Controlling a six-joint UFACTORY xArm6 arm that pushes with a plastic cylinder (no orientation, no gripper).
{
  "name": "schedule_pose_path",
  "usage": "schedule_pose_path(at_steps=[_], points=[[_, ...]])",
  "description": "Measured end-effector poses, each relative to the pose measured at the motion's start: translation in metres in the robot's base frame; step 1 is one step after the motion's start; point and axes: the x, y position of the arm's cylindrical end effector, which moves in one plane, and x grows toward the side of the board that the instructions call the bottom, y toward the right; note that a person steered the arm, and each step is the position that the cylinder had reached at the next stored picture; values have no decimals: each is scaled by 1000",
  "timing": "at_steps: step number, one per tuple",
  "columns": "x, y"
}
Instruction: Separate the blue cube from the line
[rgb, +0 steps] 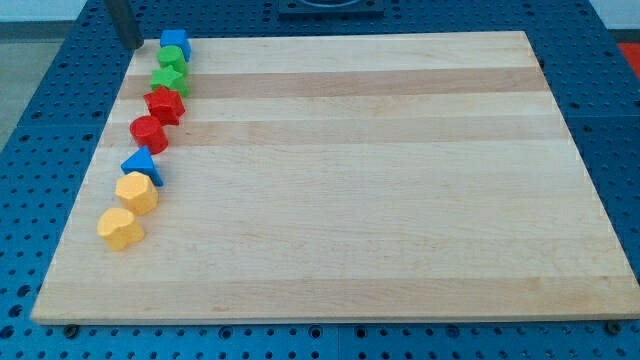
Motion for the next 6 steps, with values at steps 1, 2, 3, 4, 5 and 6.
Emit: schedule_pose_path(at_steps=[1,2,3,4,5,6], points=[[4,14],[4,65],[5,110],[18,167],[49,201],[67,182]])
